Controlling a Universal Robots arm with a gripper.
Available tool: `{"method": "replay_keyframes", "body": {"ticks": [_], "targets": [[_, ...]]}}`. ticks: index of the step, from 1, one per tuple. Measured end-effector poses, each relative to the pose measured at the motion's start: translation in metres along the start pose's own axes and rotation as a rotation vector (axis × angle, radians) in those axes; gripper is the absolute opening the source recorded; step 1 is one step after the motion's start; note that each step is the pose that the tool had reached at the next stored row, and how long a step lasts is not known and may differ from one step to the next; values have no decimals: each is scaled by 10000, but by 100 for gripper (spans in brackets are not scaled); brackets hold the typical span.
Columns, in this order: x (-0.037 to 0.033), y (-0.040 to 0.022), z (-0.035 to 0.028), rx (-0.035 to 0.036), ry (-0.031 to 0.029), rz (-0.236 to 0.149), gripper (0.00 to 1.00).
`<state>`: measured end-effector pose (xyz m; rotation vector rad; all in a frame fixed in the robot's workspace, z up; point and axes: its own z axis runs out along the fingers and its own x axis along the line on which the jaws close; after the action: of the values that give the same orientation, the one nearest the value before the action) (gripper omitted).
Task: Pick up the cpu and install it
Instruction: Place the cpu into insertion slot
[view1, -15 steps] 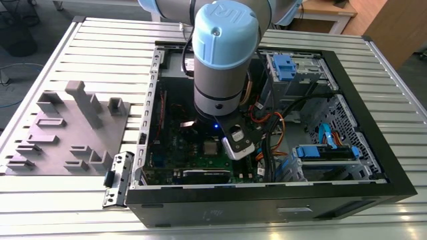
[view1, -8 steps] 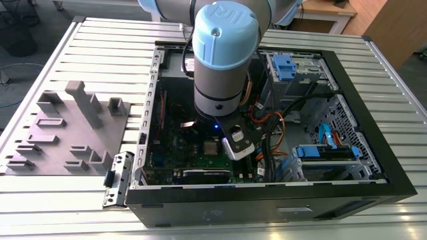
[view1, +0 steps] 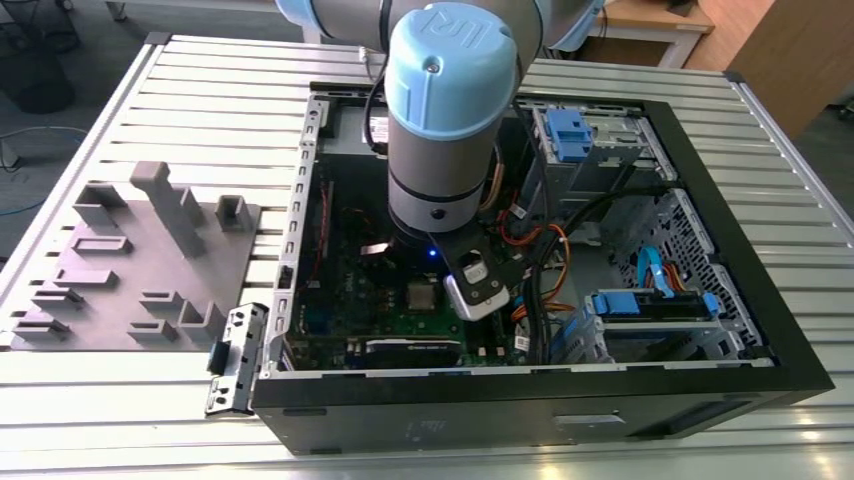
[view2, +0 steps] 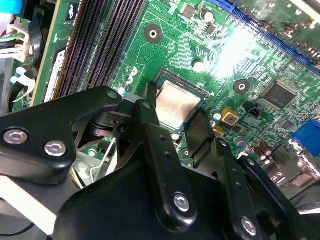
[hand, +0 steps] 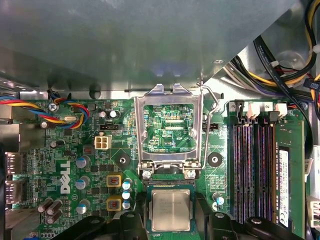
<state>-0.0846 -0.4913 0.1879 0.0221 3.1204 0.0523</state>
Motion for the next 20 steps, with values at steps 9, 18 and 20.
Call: {"method": "replay_keyframes", "body": {"ticks": [9,18,20], "targets": [[-1,2,-10,-8,-4,0,47],[4,1,-29,-5,-26,-1,47],[4,1,-30,-4,-26,-1,47]]}}
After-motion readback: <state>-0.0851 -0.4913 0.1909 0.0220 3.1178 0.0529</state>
